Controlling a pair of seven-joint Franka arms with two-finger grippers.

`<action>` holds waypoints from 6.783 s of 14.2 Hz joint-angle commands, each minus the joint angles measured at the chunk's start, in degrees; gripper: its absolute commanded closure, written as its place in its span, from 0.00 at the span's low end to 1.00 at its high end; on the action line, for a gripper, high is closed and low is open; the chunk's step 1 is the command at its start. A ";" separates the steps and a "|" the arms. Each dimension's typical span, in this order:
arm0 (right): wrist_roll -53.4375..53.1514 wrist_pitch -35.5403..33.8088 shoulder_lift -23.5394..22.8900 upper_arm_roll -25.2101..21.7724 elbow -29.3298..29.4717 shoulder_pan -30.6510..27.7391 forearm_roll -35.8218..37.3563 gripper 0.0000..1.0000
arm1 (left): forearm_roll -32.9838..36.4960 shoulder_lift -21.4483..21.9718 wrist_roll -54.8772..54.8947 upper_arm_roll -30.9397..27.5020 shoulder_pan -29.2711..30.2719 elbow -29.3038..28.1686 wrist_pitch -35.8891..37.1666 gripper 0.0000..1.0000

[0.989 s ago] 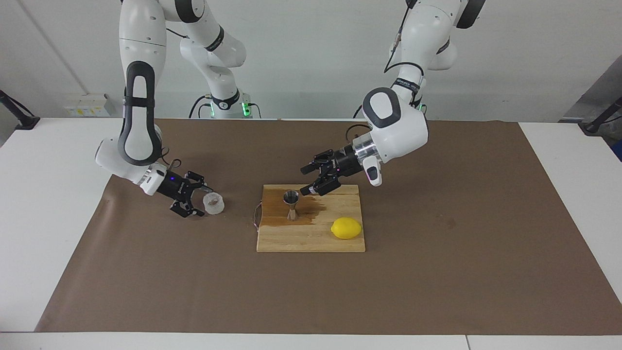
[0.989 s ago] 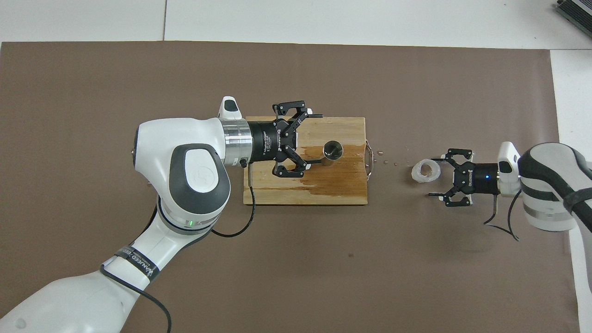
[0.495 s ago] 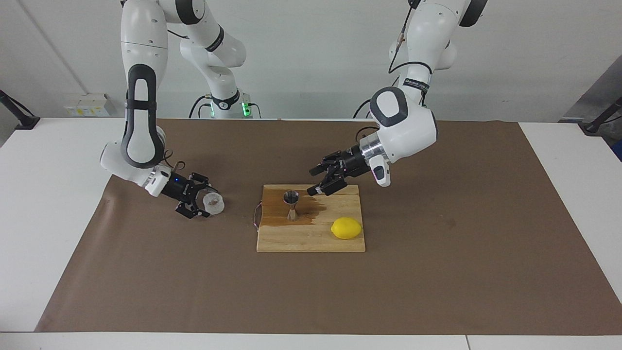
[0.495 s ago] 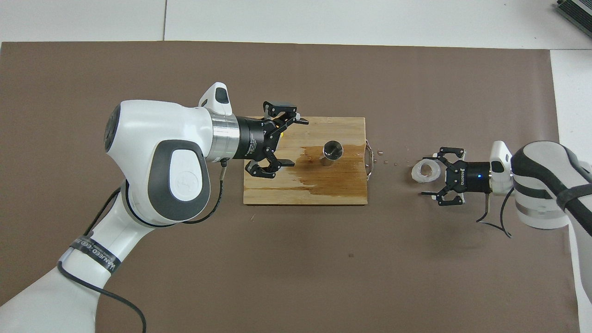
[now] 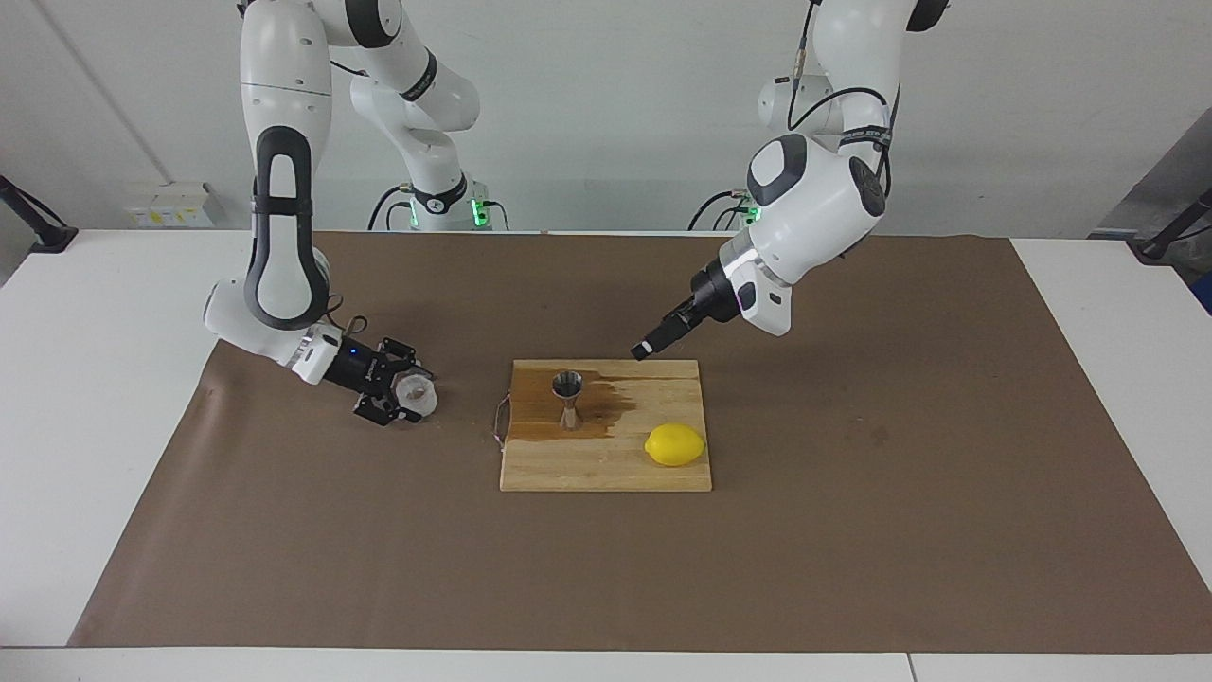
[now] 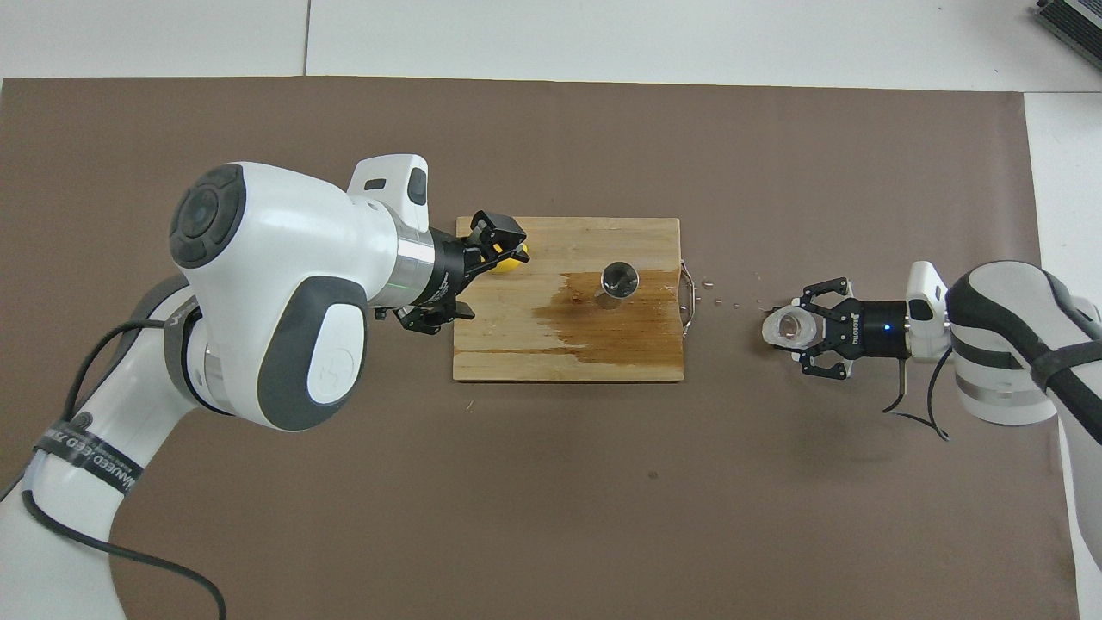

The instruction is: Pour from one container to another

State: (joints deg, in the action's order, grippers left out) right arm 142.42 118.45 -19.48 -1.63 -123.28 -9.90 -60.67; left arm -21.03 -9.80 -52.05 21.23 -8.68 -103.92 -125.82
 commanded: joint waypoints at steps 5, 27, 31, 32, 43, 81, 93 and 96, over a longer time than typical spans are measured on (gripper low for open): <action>-19.68 5.64 6.99 0.31 0.94 6.28 2.91 0.71 | 14.35 2.77 8.59 -0.31 0.68 -0.06 7.94 0.00; -103.64 9.09 14.56 0.48 9.98 33.01 63.63 0.74 | 23.14 12.17 54.60 -23.25 3.05 8.12 32.48 0.00; -110.23 4.42 14.12 0.48 12.89 33.98 70.15 0.74 | 22.97 12.44 54.51 -22.90 2.97 10.04 33.80 0.00; -111.56 4.42 14.04 0.48 12.89 34.15 71.03 0.74 | 22.88 12.87 54.25 -22.72 2.88 9.62 33.36 0.00; -117.46 3.45 9.20 0.48 17.72 38.19 81.75 0.75 | 22.88 13.67 53.99 -22.63 3.75 8.47 33.80 0.00; -122.03 3.54 7.62 0.75 17.55 41.19 89.67 0.75 | 19.71 12.70 53.99 -15.60 13.25 8.82 33.10 0.00; -117.55 6.18 9.03 0.84 16.49 40.48 83.70 0.75 | 19.71 12.79 53.90 -15.60 13.25 8.82 33.10 0.00; -114.13 8.72 9.81 0.84 16.06 39.87 82.38 0.75 | 19.71 12.70 53.99 -15.60 13.25 8.73 33.10 0.00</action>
State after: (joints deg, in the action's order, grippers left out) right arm 25.09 125.35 -11.46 -1.14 -105.97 31.07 23.66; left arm -0.56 2.60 1.87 5.15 3.83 -95.14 -93.03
